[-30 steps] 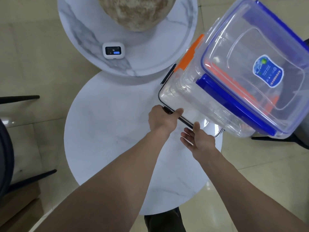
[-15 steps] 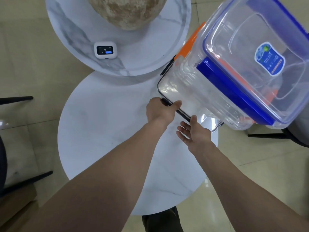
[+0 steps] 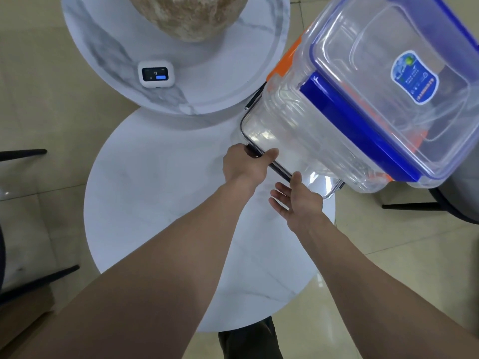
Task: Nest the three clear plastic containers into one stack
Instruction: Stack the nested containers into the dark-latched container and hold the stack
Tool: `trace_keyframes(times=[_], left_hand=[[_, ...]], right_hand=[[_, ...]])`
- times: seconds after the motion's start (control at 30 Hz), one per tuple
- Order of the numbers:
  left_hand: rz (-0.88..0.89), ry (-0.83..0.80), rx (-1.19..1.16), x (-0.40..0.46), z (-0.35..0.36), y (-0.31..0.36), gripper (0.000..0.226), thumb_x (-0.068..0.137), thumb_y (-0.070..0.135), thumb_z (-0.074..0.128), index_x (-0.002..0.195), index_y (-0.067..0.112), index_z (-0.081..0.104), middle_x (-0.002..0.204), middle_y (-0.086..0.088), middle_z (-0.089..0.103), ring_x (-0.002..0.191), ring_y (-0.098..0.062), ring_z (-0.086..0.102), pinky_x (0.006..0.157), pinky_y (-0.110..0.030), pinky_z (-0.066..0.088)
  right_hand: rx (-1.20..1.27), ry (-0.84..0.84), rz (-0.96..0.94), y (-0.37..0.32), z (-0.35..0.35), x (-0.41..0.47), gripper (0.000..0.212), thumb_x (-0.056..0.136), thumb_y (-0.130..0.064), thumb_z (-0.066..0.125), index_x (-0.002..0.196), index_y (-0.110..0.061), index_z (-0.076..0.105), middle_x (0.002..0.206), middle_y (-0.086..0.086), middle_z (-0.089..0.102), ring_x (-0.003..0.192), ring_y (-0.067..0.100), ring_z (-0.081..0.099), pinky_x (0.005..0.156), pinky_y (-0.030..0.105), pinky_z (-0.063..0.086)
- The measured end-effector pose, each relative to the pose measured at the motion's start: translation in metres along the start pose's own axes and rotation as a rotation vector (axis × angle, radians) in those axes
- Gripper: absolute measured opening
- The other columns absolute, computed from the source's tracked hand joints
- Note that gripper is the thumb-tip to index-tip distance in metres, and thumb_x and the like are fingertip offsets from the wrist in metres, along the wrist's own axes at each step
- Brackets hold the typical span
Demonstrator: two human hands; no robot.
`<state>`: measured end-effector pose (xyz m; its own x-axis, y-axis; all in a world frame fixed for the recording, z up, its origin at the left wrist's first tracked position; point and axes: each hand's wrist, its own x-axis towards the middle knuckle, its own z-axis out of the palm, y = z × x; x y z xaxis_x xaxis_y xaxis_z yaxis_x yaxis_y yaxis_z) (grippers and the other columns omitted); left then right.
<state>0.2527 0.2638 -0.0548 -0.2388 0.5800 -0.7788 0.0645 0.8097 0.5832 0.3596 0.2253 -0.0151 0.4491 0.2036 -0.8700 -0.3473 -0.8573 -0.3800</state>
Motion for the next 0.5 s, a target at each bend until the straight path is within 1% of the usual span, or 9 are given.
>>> trace_keyframes(times=[0.13,0.2,0.27,0.33,0.4,0.5], left_hand=[[-0.021,-0.003,-0.036,0.000,0.000,-0.001,0.050,0.066,0.049,0.089,0.084,0.005,0.072,0.082,-0.008,0.078,0.079,-0.031,0.077,0.079,-0.047,0.064],[-0.034,-0.007,-0.064,0.001,0.000,-0.002,0.050,0.065,0.046,0.090,0.078,0.003,0.069,0.078,-0.008,0.075,0.081,-0.035,0.077,0.079,-0.049,0.065],[-0.047,-0.013,-0.088,0.001,-0.001,-0.002,0.046,0.064,0.043,0.091,0.071,0.007,0.065,0.073,-0.008,0.070,0.085,-0.038,0.077,0.079,-0.050,0.064],[-0.062,-0.025,-0.108,0.001,-0.001,0.000,0.044,0.064,0.040,0.092,0.070,0.008,0.063,0.073,-0.009,0.070,0.088,-0.038,0.077,0.081,-0.050,0.065],[-0.099,-0.029,-0.138,0.001,-0.001,0.003,0.043,0.064,0.037,0.093,0.070,0.009,0.061,0.077,-0.008,0.071,0.090,-0.035,0.078,0.084,-0.048,0.064],[-0.139,-0.010,-0.168,-0.001,0.000,0.009,0.043,0.064,0.032,0.094,0.073,0.013,0.057,0.079,-0.006,0.069,0.093,-0.032,0.077,0.087,-0.046,0.064]], right_hand=[[-0.007,-0.017,0.000,0.002,-0.003,0.000,0.025,0.095,-0.038,0.064,0.084,-0.016,0.059,0.093,0.011,0.074,0.077,0.023,0.071,0.078,0.041,0.063],[0.004,-0.032,0.006,0.003,-0.006,0.000,0.023,0.093,-0.039,0.067,0.087,-0.017,0.061,0.094,0.010,0.074,0.078,0.023,0.071,0.080,0.041,0.063],[0.029,-0.053,0.020,0.003,-0.009,0.000,0.022,0.091,-0.038,0.069,0.087,-0.017,0.064,0.094,0.010,0.074,0.079,0.022,0.071,0.080,0.040,0.062],[0.063,-0.075,0.033,0.003,-0.011,0.001,0.022,0.090,-0.037,0.071,0.088,-0.016,0.066,0.092,0.009,0.072,0.078,0.022,0.070,0.078,0.037,0.062],[0.076,-0.078,0.044,0.004,-0.011,0.001,0.025,0.088,-0.038,0.073,0.088,-0.015,0.065,0.091,0.009,0.072,0.077,0.022,0.070,0.077,0.036,0.062],[0.080,-0.086,0.076,0.009,-0.013,0.003,0.036,0.083,-0.045,0.076,0.090,-0.013,0.061,0.094,0.009,0.073,0.081,0.023,0.070,0.082,0.038,0.061]])
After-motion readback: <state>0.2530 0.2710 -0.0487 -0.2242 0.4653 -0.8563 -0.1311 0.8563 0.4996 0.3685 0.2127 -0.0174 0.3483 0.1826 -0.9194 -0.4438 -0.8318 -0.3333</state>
